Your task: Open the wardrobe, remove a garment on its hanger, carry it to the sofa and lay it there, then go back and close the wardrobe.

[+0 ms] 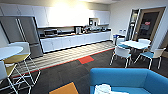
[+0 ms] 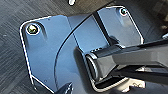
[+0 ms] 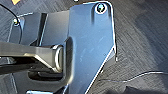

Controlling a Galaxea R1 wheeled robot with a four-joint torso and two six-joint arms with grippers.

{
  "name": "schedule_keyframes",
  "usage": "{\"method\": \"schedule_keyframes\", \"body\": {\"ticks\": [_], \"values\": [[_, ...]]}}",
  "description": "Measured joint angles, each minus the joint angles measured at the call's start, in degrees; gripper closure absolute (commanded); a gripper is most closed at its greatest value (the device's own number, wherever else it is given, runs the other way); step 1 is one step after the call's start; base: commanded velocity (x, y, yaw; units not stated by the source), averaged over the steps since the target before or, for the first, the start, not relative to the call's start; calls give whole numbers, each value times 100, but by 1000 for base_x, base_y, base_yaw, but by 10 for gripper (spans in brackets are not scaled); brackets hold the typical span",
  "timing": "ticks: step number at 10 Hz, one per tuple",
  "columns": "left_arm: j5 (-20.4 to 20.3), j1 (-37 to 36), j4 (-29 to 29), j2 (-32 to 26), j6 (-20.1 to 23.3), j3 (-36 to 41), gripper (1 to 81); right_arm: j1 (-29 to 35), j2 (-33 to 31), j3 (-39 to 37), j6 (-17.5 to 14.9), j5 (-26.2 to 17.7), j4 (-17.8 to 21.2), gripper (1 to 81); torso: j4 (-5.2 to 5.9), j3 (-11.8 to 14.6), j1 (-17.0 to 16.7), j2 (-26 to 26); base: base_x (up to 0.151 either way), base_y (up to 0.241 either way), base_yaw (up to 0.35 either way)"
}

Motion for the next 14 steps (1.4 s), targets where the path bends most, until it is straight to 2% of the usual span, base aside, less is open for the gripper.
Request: {"method": "schedule_keyframes", "body": {"ticks": [6, 10, 14], "values": [[-6, -1, -2, 2, -41, 1, 10, 720, -99, 166, 28, -12, 177, 10, 0, 0, 0, 0, 0, 0, 273], [-2, 0, -5, 16, -88, 1, 10, 1348, -105, 755, 41, -634, 193, 10, 0, 0, 0, 0, 0, 0, 273], [-5, -1, -16, 2, -96, 4, 10, 1604, -151, 830, 44, -1239, 190, 10, 0, 0, 5, 0, 0, 0, 274]]}}
